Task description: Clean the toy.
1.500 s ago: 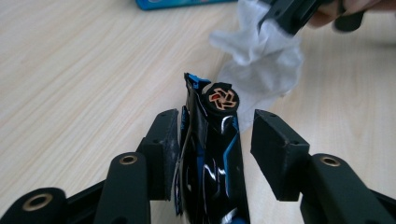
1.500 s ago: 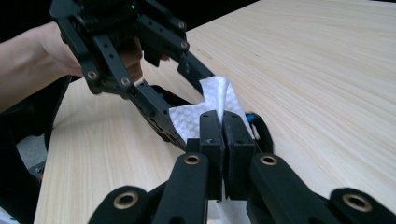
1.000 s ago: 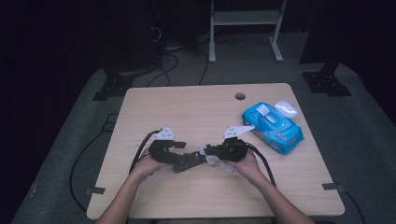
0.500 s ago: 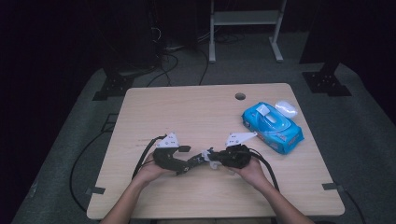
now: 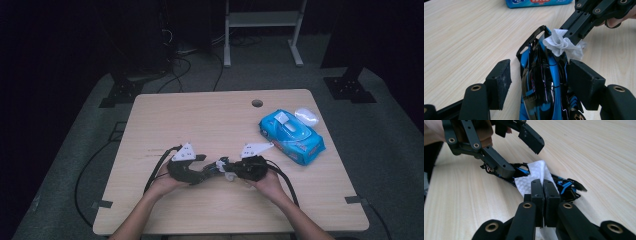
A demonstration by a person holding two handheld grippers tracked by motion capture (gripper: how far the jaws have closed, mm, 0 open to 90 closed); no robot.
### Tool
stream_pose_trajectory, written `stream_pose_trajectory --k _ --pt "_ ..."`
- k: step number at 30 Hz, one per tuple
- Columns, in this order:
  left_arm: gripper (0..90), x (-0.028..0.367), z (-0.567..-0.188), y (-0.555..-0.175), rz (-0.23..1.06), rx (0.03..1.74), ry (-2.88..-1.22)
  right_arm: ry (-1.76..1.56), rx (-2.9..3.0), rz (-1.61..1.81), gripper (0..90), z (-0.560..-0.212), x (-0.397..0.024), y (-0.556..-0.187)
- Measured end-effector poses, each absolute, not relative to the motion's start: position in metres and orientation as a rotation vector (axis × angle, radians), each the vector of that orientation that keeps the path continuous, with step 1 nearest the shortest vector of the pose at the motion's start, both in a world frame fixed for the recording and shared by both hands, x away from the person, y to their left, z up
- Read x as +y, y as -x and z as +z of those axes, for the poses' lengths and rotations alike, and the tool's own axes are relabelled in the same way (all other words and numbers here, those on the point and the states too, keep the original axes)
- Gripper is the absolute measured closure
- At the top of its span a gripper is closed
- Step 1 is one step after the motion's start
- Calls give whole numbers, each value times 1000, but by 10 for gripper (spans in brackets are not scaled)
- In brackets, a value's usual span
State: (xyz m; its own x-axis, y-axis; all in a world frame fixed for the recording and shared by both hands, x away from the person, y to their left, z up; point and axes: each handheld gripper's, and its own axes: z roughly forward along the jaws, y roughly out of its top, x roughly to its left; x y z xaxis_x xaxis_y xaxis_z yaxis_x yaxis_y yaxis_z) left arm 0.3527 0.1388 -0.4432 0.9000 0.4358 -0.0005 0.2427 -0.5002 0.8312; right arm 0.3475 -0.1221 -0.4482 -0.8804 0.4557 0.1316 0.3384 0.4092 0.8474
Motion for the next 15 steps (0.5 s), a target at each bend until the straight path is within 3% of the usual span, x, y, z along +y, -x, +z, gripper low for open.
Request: stream_pose_trajectory --k 15 --pt "300 126 -449 -357 322 471 -2168 -744 2521 1449 875 -457 -120 -352"
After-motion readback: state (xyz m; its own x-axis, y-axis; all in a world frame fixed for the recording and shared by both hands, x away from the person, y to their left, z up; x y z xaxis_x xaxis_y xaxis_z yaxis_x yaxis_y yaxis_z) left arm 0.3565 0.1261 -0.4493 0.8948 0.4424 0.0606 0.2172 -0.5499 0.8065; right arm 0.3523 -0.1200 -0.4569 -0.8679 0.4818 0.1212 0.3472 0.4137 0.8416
